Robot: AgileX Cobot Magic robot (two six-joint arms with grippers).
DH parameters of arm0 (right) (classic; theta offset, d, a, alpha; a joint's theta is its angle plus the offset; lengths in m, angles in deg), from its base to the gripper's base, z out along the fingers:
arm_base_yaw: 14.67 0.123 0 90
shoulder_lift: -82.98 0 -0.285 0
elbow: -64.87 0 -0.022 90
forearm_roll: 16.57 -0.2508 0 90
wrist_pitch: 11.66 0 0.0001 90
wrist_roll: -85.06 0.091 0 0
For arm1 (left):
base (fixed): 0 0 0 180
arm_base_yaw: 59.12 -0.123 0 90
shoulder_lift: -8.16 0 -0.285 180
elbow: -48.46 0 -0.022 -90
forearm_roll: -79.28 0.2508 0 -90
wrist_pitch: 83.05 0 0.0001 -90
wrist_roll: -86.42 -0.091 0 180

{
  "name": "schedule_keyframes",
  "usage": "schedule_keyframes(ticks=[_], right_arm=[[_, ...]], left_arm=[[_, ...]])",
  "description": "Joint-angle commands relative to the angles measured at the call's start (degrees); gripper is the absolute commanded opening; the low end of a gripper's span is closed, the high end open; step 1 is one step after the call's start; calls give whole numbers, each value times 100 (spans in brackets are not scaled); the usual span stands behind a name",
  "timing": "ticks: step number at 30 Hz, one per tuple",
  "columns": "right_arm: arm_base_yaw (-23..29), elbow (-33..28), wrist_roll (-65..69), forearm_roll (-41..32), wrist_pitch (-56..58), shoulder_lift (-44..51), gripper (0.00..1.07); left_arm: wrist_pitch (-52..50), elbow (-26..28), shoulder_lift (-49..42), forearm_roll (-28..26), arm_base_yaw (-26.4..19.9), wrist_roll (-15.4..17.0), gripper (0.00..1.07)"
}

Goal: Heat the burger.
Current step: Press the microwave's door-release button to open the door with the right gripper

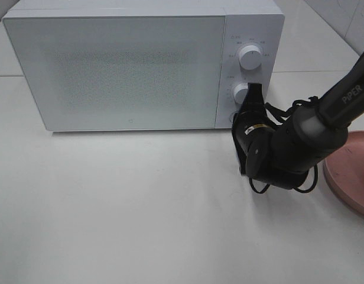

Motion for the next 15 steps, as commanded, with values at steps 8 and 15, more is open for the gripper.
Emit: schedule_keyframes(ticks=[8,15], right_arm=[[-29,241,-206,-34,-470,-97,0],[-29,401,-252,-34,-728,-97,0]], left_arm=[[-17,-6,-23,-40,0,11,98],[-17,-6,-23,-40,0,11,98]])
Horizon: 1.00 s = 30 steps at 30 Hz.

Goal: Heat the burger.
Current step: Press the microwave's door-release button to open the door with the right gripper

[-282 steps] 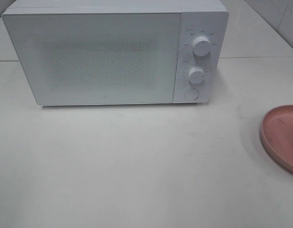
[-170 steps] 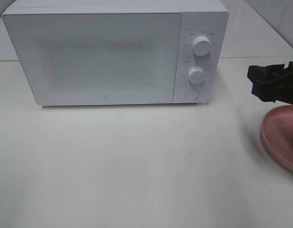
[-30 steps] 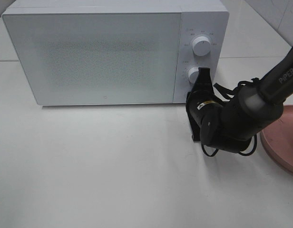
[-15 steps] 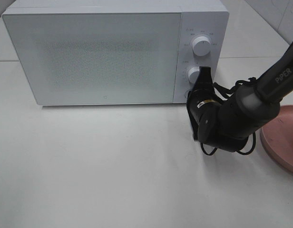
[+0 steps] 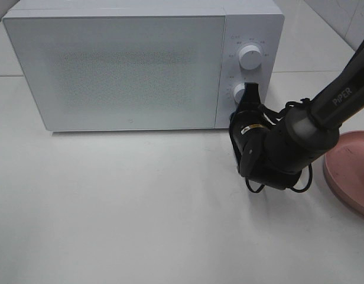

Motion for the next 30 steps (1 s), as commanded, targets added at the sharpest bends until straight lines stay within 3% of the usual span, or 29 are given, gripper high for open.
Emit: schedule_keyframes(ticks=[1,13,26,30], right_arm=[[-63,315,-103,132,-647,0,0],[-132,991,-246,40,-1003,-252,0],[-178,997,-344,46,-905,-212,0],[-178,733,-350,52,-756,-52,0]], left_arm=[[-17,-6,-23,-40,0,11,98],[-17,-6,-23,-40,0,11,98],[-17,-6,-23,-40,0,11,98],[-17,-6,-23,-40,0,11,98]])
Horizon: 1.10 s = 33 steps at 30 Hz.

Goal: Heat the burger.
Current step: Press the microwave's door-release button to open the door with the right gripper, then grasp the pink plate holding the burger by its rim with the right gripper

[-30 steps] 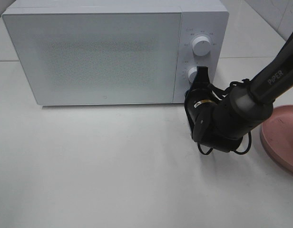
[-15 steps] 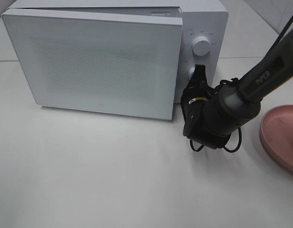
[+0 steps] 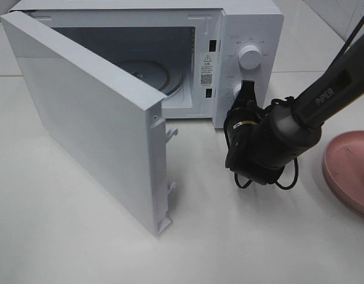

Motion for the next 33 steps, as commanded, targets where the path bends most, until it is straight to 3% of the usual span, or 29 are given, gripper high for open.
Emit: schedule_keyframes(ticks=[1,18,29,33], right_arm=[[-292,229,-46,779,-756,149,0],[-292,-922,-264,1301,900,1003,0],[-309,-1570,-1662,1444,1942,1822,0],[-350,-1702,-2641,1839,2756,2269,0]], left_arm=[[-17,-6,-23,-40,0,11,98],[-17,-6,-23,-40,0,11,98],[-17,-6,-23,-40,0,11,98],[-17,-6,-23,-40,0,11,98]])
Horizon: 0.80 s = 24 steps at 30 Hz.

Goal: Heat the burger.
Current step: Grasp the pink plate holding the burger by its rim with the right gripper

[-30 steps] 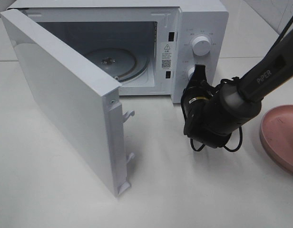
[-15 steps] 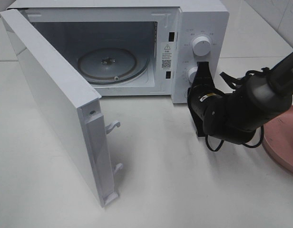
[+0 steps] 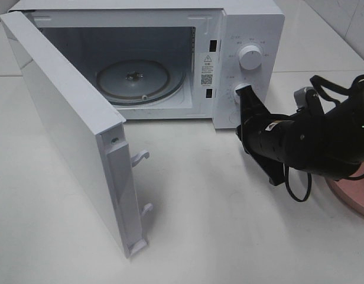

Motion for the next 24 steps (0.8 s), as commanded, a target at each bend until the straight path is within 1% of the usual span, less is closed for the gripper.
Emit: schedule_keyframes(ticks=[1,2,3,5,6,7,8,9,10,11,12,13,14,16,17,19,21,22,23,24], right_arm=[[-109,-52,-802,390,688,361,0],[-109,-52,-802,390,688,361,0],[-195,-46,-1134,630,1106,533,0],[-264,-46,-1243,739,1243,602,0],[-390,-40,-1432,1077,1616,756,0],[-464,-40,-1513,1255,1805,848,0],[-464,-40,-1513,1255,1805,848,0],[-590,-34,-1650,1599,2149,1026,0],[-659,-34,-1725,1788,2343,1117,0],[-659,-34,-1725,1788,2343,1117,0],[-808,-34,-1828,2114,2722,1272,0],[-877,-17,-1896,2269,2951,1358,0],[-877,-17,-1896,2269,2951,1358,0],[-1071,155,-2384,2716,3988,1621,1],[-1071,155,-2384,2716,3988,1621,1],[-1163,361,-2945,2830,4761,1776,2],[-1163,418,-3157,2830,4968,1811,2],[-1163,579,-3724,2819,5506,1885,3],[-1163,579,-3724,2819,5506,1885,3],[-1163,642,-4005,2819,5701,1896,3]], left_arm=[[-17,-6,-23,-40,0,11,98],[-17,-6,-23,-40,0,11,98],[-17,-6,-23,-40,0,11,98],[-17,-6,-23,-40,0,11,98],[-17,-6,-23,-40,0,11,98],[-17,-6,-23,-40,0,11,98],[-17,-6,-23,-40,0,11,98],[-17,-6,-23,-40,0,11,98],[-17,-6,-23,-40,0,11,98],[-17,-6,-23,-40,0,11,98],[-17,-6,-23,-40,0,11,98],[-17,-6,-23,-40,0,11,98],[-17,-6,-23,-40,0,11,98],[-17,-6,-23,-40,0,11,98],[-17,-6,-23,-40,0,11,98],[-17,-6,-23,-40,0,11,98],[-17,-6,-23,-40,0,11,98],[-17,-6,-23,-40,0,11,98],[-17,-6,-23,-40,0,11,98],[-17,-6,-23,-40,0,11,98]])
